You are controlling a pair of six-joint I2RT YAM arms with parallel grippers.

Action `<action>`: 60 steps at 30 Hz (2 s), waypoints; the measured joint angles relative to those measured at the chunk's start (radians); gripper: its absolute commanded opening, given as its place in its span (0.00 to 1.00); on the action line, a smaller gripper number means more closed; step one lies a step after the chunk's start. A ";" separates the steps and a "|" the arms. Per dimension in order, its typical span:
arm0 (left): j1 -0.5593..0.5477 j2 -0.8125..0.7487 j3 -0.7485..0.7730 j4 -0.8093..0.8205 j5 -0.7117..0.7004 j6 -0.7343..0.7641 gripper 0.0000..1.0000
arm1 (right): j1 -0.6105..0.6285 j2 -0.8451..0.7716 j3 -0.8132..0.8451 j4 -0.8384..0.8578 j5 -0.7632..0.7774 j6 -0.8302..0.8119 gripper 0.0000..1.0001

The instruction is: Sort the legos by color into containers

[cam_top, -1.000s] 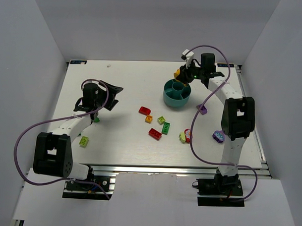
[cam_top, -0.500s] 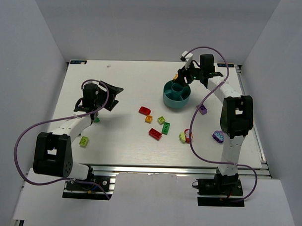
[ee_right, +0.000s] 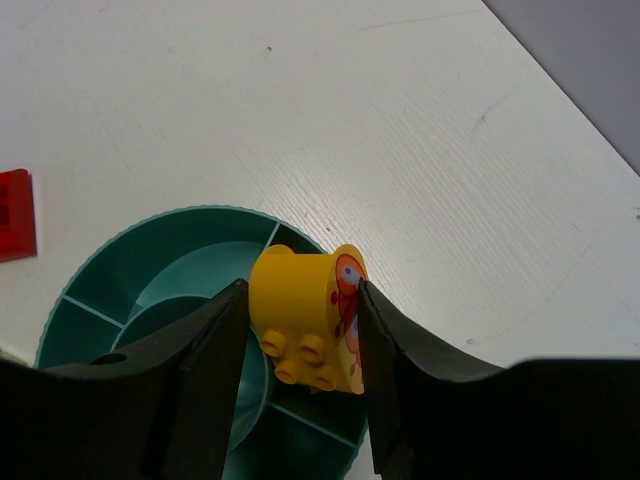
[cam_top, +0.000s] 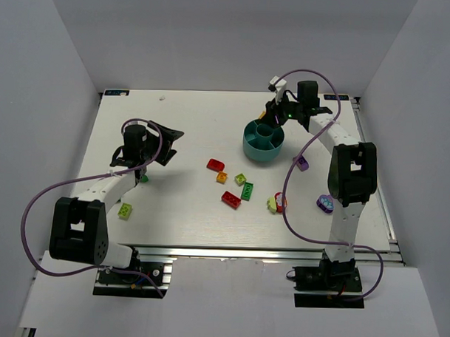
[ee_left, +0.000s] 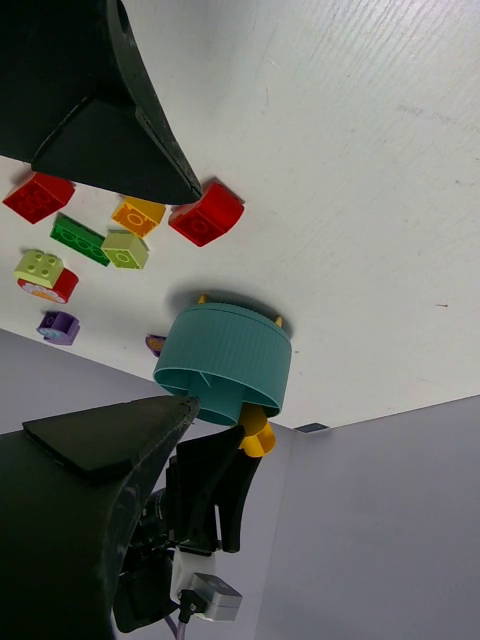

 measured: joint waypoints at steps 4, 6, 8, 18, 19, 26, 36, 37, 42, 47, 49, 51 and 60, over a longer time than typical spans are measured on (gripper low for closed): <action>0.000 0.000 0.000 0.000 0.000 0.000 0.86 | 0.000 0.000 0.005 0.000 -0.008 0.003 0.44; 0.000 0.000 0.000 0.001 0.000 0.000 0.86 | -0.002 0.000 0.005 0.001 -0.010 0.004 0.43; 0.000 0.000 0.000 0.002 0.000 0.000 0.86 | -0.005 0.000 0.005 0.002 -0.015 0.009 0.43; 0.000 0.000 0.000 0.003 0.001 0.000 0.86 | -0.032 0.014 0.070 -0.029 -0.062 0.073 0.42; 0.000 0.000 0.000 0.003 0.001 0.000 0.86 | -0.036 0.023 0.085 -0.030 -0.070 0.084 0.42; 0.000 0.002 0.000 0.003 0.004 0.000 0.86 | -0.045 0.065 0.106 -0.034 -0.110 0.140 0.43; 0.000 0.004 0.000 0.003 0.005 0.000 0.86 | -0.048 0.070 0.111 -0.033 -0.137 0.157 0.45; 0.000 0.004 0.000 0.003 0.005 0.000 0.86 | -0.050 0.070 0.111 -0.033 -0.141 0.160 0.44; 0.000 0.004 0.000 0.003 0.005 0.000 0.86 | -0.053 0.070 0.110 -0.030 -0.158 0.183 0.42; 0.000 0.004 0.000 0.003 0.005 0.000 0.86 | -0.054 0.070 0.110 -0.030 -0.174 0.209 0.41; 0.000 0.004 0.000 0.003 0.005 0.000 0.86 | -0.054 0.070 0.109 -0.028 -0.178 0.218 0.41; 0.000 0.004 0.000 0.003 0.005 0.000 0.86 | -0.054 0.070 0.104 -0.020 -0.181 0.226 0.41; 0.000 0.004 -0.004 0.010 0.006 0.000 0.86 | -0.054 0.056 0.060 0.045 -0.180 0.254 0.41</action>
